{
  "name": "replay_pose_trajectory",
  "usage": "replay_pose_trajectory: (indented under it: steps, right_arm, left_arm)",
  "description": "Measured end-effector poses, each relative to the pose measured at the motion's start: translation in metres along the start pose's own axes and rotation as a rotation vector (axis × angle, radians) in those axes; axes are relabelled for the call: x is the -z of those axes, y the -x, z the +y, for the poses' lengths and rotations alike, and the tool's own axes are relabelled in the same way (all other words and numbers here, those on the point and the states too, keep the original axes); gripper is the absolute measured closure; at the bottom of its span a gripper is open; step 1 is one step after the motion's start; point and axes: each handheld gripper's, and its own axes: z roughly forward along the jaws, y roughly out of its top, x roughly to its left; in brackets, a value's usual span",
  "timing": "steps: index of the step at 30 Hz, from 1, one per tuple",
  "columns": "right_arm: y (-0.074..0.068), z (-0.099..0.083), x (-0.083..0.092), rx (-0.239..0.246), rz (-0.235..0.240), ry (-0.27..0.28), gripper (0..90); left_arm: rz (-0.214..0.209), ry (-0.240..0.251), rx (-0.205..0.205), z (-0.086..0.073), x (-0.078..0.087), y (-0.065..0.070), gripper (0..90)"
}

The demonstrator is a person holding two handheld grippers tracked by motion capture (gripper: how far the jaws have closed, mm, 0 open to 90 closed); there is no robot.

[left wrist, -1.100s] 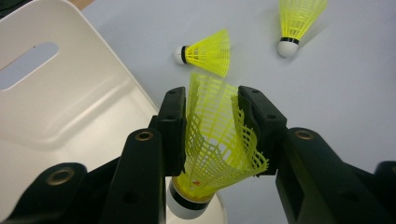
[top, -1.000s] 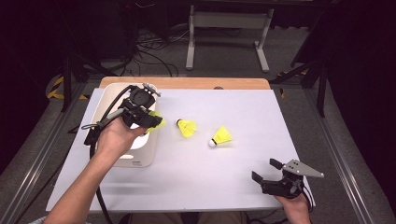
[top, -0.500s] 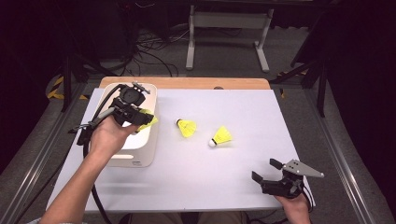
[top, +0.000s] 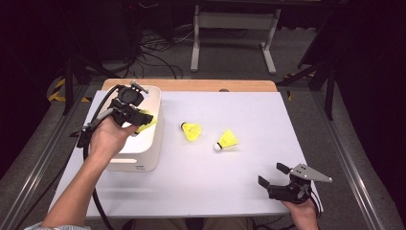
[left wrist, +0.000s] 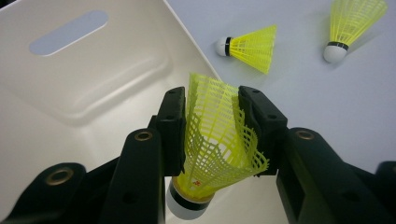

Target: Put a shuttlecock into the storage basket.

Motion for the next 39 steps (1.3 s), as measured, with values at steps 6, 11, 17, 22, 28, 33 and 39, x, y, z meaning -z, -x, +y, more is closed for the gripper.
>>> replay_pose_trajectory:
  steps: [6, 11, 17, 22, 28, 33, 39]
  right_arm:
    - [0.000, 0.000, 0.000, 0.002, 0.001, 0.000, 7.0]
    - [0.000, 0.000, 0.000, 0.003, 0.001, -0.001, 7.0]
    - [0.000, 0.000, 0.000, 0.004, 0.001, -0.002, 7.0]
    - [0.000, 0.000, 0.000, -0.002, 0.000, 0.001, 7.0]
    - [0.000, 0.000, 0.000, 0.004, 0.004, -0.001, 7.0]
    - [0.000, 0.000, 0.000, -0.003, 0.002, 0.001, 7.0]
    - [0.000, 0.000, 0.000, -0.003, 0.001, 0.001, 7.0]
  left_arm:
    - [-0.003, -0.006, 0.014, 0.000, -0.004, -0.004, 64.0]
    - [-0.006, -0.008, 0.035, -0.001, -0.009, -0.008, 64.0]
    - [-0.002, -0.015, 0.055, -0.003, -0.015, -0.015, 64.0]
    - [0.017, -0.026, 0.054, -0.003, -0.020, -0.017, 63.8]
    - [0.021, -0.028, 0.071, -0.003, -0.025, -0.021, 63.8]
    - [0.025, -0.031, 0.082, -0.001, -0.030, -0.025, 63.8]
    - [0.026, -0.036, 0.099, 0.001, -0.036, -0.029, 63.6]
